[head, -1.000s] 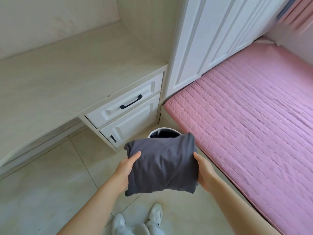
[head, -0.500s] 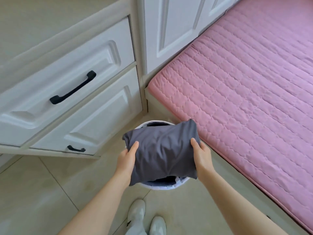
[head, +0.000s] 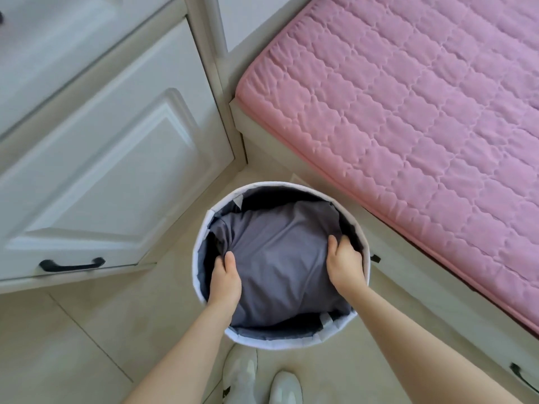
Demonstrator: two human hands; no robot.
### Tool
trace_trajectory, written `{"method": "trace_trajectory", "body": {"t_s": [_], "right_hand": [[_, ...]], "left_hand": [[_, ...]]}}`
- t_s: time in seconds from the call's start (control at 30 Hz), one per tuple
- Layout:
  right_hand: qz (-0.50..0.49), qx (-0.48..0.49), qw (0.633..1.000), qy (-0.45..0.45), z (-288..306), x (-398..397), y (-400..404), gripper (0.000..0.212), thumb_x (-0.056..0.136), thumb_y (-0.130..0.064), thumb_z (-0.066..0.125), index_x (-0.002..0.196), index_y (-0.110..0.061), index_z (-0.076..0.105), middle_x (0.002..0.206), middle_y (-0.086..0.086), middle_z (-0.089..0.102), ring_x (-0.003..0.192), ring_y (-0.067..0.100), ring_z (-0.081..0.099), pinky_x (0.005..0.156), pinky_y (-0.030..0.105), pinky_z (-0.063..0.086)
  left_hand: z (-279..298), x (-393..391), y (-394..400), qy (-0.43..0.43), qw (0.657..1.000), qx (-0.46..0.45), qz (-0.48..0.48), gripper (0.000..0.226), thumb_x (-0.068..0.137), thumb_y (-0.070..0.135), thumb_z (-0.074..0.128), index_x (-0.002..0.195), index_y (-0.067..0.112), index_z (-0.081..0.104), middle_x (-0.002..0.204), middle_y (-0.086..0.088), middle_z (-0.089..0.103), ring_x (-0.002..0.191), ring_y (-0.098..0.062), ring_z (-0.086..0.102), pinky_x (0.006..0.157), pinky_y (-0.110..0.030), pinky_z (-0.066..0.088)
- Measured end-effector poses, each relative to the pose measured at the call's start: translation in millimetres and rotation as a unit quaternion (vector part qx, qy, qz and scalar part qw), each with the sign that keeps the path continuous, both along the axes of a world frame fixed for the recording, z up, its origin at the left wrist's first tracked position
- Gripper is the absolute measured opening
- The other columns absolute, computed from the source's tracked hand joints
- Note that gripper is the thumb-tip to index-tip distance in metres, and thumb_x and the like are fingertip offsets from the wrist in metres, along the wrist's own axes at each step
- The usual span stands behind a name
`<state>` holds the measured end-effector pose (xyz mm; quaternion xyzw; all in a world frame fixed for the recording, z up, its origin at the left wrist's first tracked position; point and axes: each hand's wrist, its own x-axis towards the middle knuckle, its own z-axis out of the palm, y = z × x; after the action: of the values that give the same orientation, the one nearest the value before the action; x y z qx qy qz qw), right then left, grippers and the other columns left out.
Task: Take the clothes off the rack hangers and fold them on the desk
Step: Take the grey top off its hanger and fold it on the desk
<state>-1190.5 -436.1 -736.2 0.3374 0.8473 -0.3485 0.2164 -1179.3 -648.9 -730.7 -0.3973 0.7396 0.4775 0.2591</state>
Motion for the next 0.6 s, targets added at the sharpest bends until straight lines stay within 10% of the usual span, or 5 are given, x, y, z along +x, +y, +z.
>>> {"method": "trace_trajectory", "body": {"t_s": [0.6], "right_hand": [[0.061,-0.021,0.998,-0.022,109.9,15.5,1.9,0.047,0.099,-0.02,0.043,0.142,-0.004,0.033,0.142,0.014,0.046,0.127,0.031,0.047,0.1,0.039,0.041]], "left_hand": [[88.3,0.3,-10.3,-0.046,0.996,-0.002,-0.076,0.052,0.096,0.012,0.049,0.146,0.011,0.035,0.146,-0.01,0.044,0.131,-0.03,0.044,0.111,-0.041,0.035]]}}
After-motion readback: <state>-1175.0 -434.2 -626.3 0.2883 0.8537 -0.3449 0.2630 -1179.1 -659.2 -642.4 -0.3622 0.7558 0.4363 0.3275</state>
